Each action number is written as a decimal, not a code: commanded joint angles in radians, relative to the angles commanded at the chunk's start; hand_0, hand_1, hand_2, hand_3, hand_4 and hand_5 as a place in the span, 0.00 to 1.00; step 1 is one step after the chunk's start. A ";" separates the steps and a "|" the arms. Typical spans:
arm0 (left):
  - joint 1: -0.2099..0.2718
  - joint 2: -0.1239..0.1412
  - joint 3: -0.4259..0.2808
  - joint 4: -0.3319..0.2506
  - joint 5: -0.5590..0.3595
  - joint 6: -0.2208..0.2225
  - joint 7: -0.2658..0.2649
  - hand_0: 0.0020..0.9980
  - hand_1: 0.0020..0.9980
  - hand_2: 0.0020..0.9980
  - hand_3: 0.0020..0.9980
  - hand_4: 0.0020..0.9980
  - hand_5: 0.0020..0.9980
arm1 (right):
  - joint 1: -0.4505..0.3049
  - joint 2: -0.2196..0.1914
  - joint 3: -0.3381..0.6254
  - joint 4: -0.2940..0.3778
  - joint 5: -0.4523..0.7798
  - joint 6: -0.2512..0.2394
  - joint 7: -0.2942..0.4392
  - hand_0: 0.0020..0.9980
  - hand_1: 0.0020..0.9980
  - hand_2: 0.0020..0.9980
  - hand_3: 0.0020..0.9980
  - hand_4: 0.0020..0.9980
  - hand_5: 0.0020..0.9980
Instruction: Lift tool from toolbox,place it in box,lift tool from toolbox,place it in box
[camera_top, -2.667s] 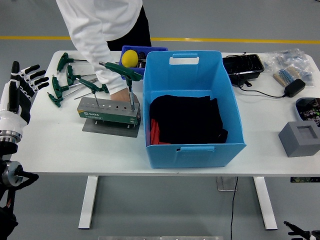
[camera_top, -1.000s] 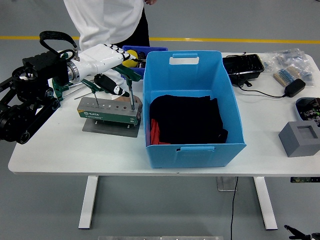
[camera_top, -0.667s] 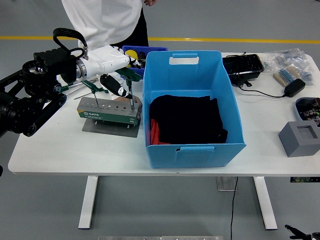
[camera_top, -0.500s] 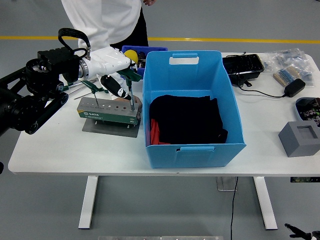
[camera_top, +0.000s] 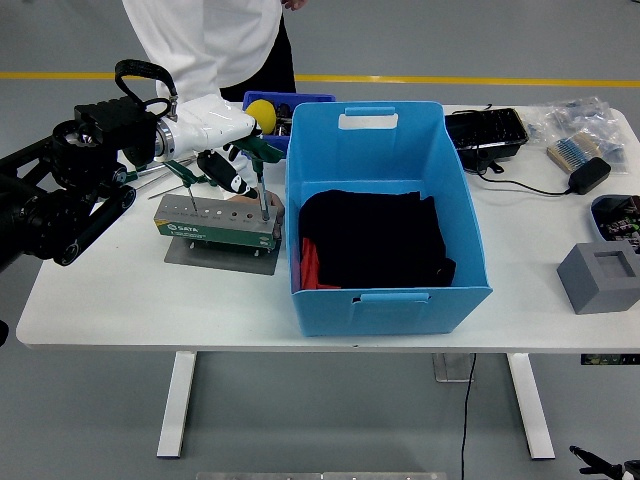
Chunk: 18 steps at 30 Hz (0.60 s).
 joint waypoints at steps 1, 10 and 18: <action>0.001 0.000 0.001 0.004 -0.001 0.004 -0.001 0.41 0.30 0.30 0.45 1.00 0.56 | 0.000 0.000 -0.001 0.000 0.000 0.000 0.000 0.64 0.63 0.68 0.56 0.82 0.67; -0.001 -0.007 0.020 0.034 -0.014 0.032 -0.006 0.36 0.25 0.26 0.37 1.00 0.56 | -0.001 -0.003 -0.001 0.000 0.003 -0.001 0.001 0.64 0.63 0.68 0.56 0.82 0.67; 0.000 -0.022 0.027 0.047 -0.050 0.051 -0.001 0.27 0.14 0.18 0.27 1.00 0.57 | -0.006 -0.004 0.003 0.001 -0.004 0.000 -0.001 0.64 0.62 0.68 0.56 0.82 0.67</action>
